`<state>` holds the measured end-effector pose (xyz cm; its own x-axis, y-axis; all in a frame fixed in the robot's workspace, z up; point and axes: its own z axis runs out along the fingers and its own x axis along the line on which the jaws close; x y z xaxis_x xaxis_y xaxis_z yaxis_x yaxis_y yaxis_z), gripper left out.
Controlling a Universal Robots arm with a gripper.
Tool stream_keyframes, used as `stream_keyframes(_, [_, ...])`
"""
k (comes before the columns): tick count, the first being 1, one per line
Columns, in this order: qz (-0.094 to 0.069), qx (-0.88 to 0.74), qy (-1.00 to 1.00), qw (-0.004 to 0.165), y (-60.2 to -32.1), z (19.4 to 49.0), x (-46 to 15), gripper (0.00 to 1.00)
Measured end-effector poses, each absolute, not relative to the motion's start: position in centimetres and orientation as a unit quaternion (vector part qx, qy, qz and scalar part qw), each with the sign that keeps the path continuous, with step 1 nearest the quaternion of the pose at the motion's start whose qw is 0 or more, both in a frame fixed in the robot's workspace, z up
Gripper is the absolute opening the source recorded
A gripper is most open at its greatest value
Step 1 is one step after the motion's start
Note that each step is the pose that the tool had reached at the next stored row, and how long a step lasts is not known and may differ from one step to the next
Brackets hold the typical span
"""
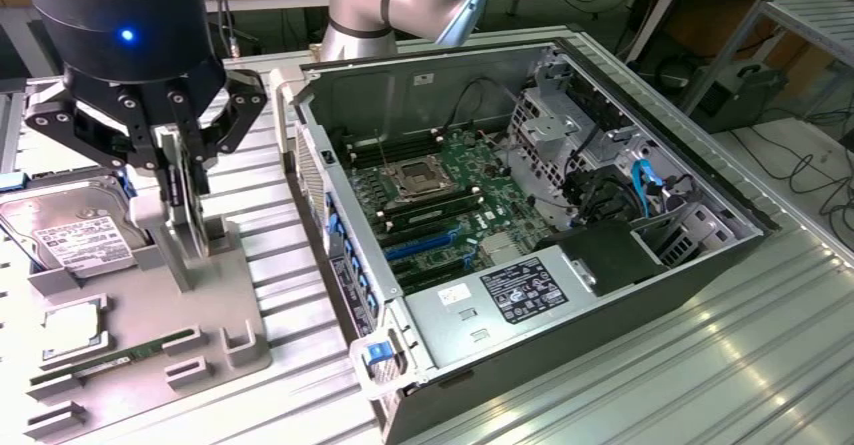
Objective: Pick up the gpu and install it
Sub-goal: 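Pick up the gpu and move the gpu toward the slot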
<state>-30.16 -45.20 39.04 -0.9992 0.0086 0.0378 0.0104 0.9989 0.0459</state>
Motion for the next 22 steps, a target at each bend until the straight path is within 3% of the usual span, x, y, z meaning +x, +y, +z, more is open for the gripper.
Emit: stream_keyframes(22, [-0.023, -0.005, -1.0, 0.019, -45.2, 41.4, -30.2, 0.27])
